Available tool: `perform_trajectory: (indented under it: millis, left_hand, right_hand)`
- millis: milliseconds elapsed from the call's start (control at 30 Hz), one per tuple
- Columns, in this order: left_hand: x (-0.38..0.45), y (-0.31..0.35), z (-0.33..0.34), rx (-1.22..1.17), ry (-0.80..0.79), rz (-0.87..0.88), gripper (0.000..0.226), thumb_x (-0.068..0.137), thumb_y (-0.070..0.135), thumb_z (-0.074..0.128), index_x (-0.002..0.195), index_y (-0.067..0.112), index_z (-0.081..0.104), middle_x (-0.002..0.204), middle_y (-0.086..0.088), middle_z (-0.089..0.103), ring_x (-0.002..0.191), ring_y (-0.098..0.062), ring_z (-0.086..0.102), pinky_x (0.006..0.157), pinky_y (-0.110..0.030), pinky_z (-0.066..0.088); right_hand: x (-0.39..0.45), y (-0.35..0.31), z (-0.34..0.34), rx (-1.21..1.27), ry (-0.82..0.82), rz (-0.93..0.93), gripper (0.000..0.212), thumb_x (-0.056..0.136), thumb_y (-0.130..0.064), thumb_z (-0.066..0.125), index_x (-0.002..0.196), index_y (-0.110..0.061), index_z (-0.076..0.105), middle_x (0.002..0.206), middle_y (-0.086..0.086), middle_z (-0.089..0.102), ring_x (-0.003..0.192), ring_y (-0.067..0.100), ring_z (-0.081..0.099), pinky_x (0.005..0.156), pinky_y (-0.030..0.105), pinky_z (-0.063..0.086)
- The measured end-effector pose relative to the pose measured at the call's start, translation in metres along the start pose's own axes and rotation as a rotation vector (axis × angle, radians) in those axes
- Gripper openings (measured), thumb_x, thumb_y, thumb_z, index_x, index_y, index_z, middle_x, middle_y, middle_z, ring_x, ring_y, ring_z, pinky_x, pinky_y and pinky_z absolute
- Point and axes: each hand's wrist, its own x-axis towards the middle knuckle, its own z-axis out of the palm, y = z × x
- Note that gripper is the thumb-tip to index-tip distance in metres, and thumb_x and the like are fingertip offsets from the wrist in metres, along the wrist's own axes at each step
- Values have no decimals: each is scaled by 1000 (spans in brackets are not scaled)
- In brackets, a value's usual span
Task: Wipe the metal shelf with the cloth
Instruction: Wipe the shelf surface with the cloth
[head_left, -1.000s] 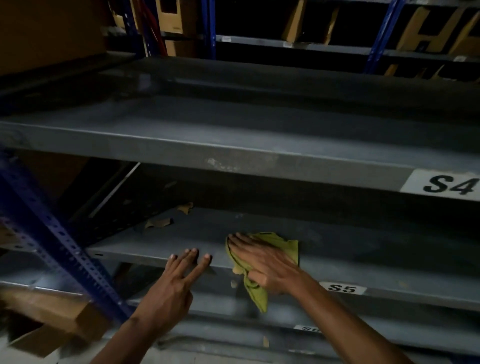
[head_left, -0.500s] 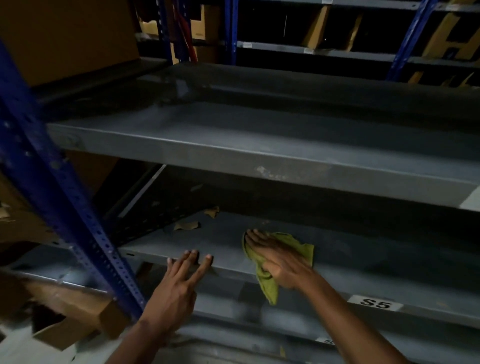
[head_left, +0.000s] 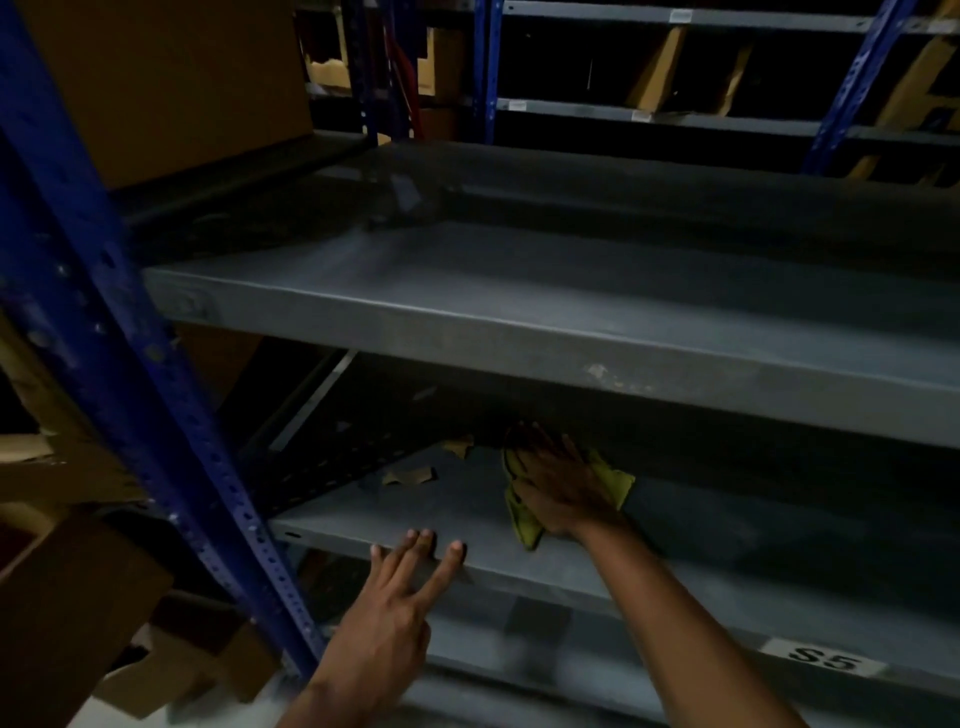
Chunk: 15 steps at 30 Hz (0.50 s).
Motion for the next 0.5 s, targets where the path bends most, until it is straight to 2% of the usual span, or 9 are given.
perform_trajectory:
  millis: [133,233,300,367,500]
  left_hand:
    - [-1,-2,-2,-1,-8,18,98,86,1,42,142,53,-20,161,0,-8,136,-12,-31,110,-41,-19]
    - [1,-7,2,-9,-10,30,100,83,0,42,143,52,-18,161,-1,-5,136,-11,-32,110,-42,-19]
    - [2,-9,6,-14,-10,31,100,81,-1,40,143,52,-17,161,-3,-3,136,-12,-31,109,-43,-19]
    - [2,-10,7,-9,-20,33,99,82,0,40,143,51,-18,161,-3,-4,136,-13,-31,108,-43,-20]
    - [2,-10,5,-14,-41,43,96,81,2,36,143,51,-19,161,-3,-7,135,-14,-32,108,-42,-22]
  right_hand:
    - [5,-11,7,27,59,50,68,94,-34,37,154,-20,9,162,3,8,148,18,4,119,34,-1]
    - [-2,-9,10,151,148,86,58,97,-27,37,152,-21,21,160,3,19,147,17,14,116,24,0]
    - [-1,-10,7,220,207,102,56,97,-23,40,151,-21,26,159,3,24,146,16,20,116,22,3]
    - [1,-18,6,220,211,82,55,97,-23,40,151,-20,27,159,4,24,146,17,20,117,25,4]
    - [-4,-44,18,106,160,45,59,97,-30,35,152,-18,19,161,4,17,148,19,9,113,24,-8]
